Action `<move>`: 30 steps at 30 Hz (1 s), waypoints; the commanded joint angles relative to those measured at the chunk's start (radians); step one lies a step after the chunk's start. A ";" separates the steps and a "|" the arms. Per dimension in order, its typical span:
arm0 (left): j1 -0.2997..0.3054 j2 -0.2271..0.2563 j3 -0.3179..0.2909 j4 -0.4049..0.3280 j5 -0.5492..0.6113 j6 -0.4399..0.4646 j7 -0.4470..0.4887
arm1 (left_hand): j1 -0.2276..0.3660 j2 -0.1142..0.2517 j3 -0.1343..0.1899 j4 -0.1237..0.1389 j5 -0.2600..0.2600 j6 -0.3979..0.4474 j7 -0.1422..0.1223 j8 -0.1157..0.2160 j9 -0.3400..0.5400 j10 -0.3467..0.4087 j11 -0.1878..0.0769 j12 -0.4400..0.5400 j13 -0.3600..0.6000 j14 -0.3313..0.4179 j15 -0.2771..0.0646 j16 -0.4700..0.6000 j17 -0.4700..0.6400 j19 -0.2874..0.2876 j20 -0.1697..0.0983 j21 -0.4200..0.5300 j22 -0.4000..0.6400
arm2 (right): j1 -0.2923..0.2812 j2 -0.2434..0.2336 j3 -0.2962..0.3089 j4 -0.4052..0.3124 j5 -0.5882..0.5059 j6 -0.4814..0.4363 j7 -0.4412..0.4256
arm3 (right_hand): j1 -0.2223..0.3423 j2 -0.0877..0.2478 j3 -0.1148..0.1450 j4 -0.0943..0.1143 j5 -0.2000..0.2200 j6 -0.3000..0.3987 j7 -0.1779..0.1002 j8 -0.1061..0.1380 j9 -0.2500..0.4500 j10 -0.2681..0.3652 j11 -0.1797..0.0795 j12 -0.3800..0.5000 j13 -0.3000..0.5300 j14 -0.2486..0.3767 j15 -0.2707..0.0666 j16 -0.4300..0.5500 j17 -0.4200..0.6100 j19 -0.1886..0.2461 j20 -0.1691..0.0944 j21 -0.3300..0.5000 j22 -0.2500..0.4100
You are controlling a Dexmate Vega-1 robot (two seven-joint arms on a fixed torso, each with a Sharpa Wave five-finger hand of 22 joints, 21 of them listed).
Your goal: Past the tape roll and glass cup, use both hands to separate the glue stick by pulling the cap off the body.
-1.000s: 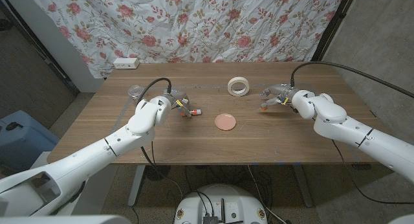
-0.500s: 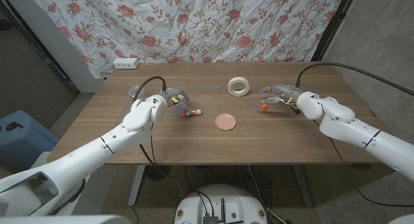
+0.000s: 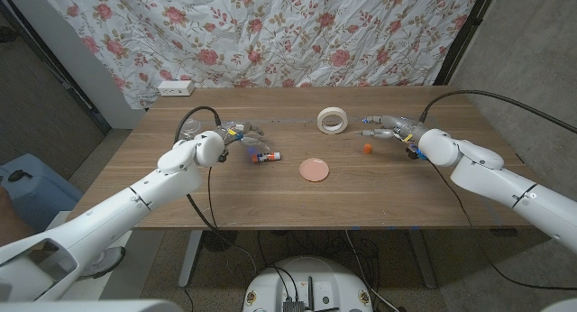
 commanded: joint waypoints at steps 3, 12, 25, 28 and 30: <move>-0.003 -0.030 -0.035 0.110 -0.248 -0.086 0.169 | -0.001 0.019 0.005 0.005 0.000 -0.011 0.007 0.001 0.002 -0.012 0.009 0.004 0.003 -0.003 0.001 0.005 0.002 -0.005 -0.003 0.005 0.001 | -0.014 0.051 0.034 0.050 0.159 0.027 -0.099 | -0.031 0.014 -0.005 0.020 -0.008 -0.012 0.006 0.001 -0.001 -0.005 0.000 0.007 -0.005 -0.005 -0.017 0.002 -0.002 0.002 -0.012 0.002 0.002; -0.005 -0.120 -0.042 0.210 -0.372 -0.163 0.316 | -0.007 0.055 0.019 0.009 0.001 -0.015 0.021 0.005 0.001 -0.017 0.021 0.010 0.003 0.017 -0.006 0.012 0.001 0.014 -0.006 0.012 0.001 | -0.020 0.073 0.045 0.076 0.236 0.050 -0.139 | -0.075 0.030 -0.015 0.044 -0.018 -0.020 0.019 0.004 -0.003 0.002 0.005 0.014 -0.014 0.005 -0.037 0.007 -0.006 0.012 -0.032 0.006 0.001; 0.033 -0.187 -0.079 0.264 -0.515 -0.260 0.466 | -0.011 0.080 0.031 0.006 0.002 -0.014 0.027 0.009 0.000 -0.008 0.025 0.017 0.002 0.042 -0.016 0.014 0.000 0.035 -0.004 0.016 0.000 | -0.033 0.118 0.083 0.175 0.373 0.172 -0.178 | -0.108 0.049 -0.020 0.063 -0.026 0.002 0.029 0.014 -0.005 0.017 0.014 0.019 -0.019 0.018 -0.028 0.012 -0.011 0.021 -0.037 0.008 0.001; 0.056 -0.210 -0.101 0.280 -0.553 -0.296 0.518 | -0.013 0.086 0.035 0.005 0.002 -0.014 0.031 0.009 0.000 -0.004 0.027 0.019 0.002 0.048 -0.018 0.014 0.000 0.037 -0.005 0.015 0.000 | -0.029 0.132 0.089 0.201 0.403 0.195 -0.180 | -0.115 0.052 -0.021 0.067 -0.028 0.007 0.031 0.015 -0.006 0.021 0.016 0.020 -0.020 0.023 -0.029 0.013 -0.012 0.025 -0.039 0.008 0.000; 0.064 -0.221 -0.110 0.302 -0.576 -0.345 0.534 | -0.017 0.092 0.037 0.003 0.002 0.005 0.036 0.015 -0.001 0.005 0.028 0.022 0.002 0.055 -0.019 0.014 0.000 0.041 -0.007 0.015 0.000 | -0.028 0.139 0.093 0.216 0.419 0.214 -0.182 | -0.118 0.054 -0.022 0.068 -0.028 0.010 0.033 0.016 -0.006 0.023 0.017 0.020 -0.021 0.023 -0.030 0.013 -0.013 0.025 -0.039 0.008 0.000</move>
